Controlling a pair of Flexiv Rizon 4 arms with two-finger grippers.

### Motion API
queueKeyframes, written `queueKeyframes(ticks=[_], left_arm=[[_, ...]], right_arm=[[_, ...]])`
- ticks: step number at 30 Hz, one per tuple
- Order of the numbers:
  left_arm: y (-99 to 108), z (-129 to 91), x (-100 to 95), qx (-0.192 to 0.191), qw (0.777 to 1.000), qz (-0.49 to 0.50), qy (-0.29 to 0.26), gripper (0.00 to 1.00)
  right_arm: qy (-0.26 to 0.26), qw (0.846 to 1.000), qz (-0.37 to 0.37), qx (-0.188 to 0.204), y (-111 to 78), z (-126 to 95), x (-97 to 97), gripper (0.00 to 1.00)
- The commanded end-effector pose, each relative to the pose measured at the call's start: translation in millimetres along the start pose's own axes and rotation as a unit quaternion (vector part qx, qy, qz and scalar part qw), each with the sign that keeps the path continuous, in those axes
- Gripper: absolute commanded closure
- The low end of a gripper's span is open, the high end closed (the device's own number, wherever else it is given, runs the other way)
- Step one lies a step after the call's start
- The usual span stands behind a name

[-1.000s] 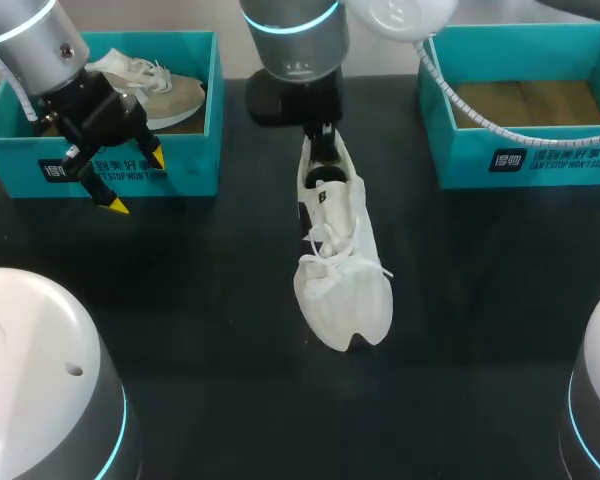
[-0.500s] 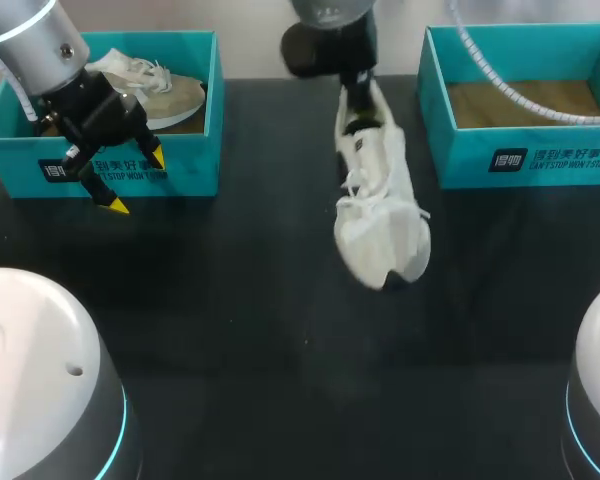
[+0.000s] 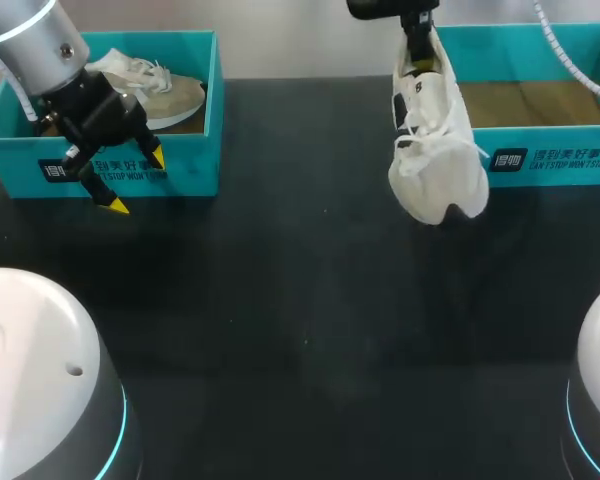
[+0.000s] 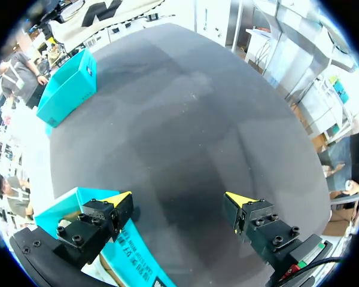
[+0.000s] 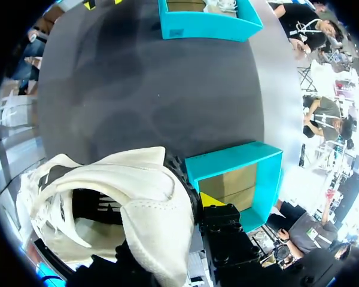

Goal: Take the shoe out of the shoebox, open the shoe tongue, remove and reinsert the insole, then place the shoe into the shoebox

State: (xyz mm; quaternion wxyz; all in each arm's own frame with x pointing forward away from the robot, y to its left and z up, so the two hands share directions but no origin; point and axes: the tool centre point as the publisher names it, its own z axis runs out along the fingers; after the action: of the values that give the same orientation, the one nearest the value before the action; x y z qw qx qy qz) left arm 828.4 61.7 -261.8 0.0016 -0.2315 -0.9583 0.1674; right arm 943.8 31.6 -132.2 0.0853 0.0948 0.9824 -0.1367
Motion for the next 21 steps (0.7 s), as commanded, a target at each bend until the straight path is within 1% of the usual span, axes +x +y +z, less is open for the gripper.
queueKeyframes(ticks=[1,5,7,10,13,14,16,19,21], left_arm=[[0,0,-0.1,-0.001,1.0,0.0,0.001,0.0],[0,0,-0.1,-0.001,1.0,0.0,0.001,0.0],[0,0,-0.1,-0.001,1.0,0.0,0.001,0.0],[0,0,-0.1,-0.001,1.0,0.0,0.001,0.0],[0,0,-0.1,-0.001,1.0,0.0,0.001,0.0],[0,0,-0.1,-0.001,1.0,0.0,0.001,0.0],[0,0,-0.1,-0.001,1.0,0.0,0.001,0.0],[0,0,-0.1,-0.001,1.0,0.0,0.001,0.0],[0,0,-0.1,-0.001,1.0,0.0,0.001,0.0]], right_arm=[[-0.002,1.0,0.0,-0.002,-2.0,-1,1.7,1.0],[-0.002,1.0,0.0,-0.002,-2.0,-1,1.7,1.0],[-0.015,1.0,0.011,-0.009,-13.0,-2,-15.7,1.0],[-0.027,1.0,0.003,0.008,-34.9,0,-44.0,1.0],[-0.033,0.999,-0.002,0.011,-55.2,9,-69.9,1.0],[-0.034,0.999,0.001,0.021,-61.6,12,-77.6,1.0],[-0.042,0.999,-0.007,0.013,-71.4,14,-92.9,1.0],[-0.047,0.999,-0.019,0.019,-83.8,18,-116.1,1.0],[-0.056,0.998,-0.026,0.013,-93.5,20,-134.2,1.0]])
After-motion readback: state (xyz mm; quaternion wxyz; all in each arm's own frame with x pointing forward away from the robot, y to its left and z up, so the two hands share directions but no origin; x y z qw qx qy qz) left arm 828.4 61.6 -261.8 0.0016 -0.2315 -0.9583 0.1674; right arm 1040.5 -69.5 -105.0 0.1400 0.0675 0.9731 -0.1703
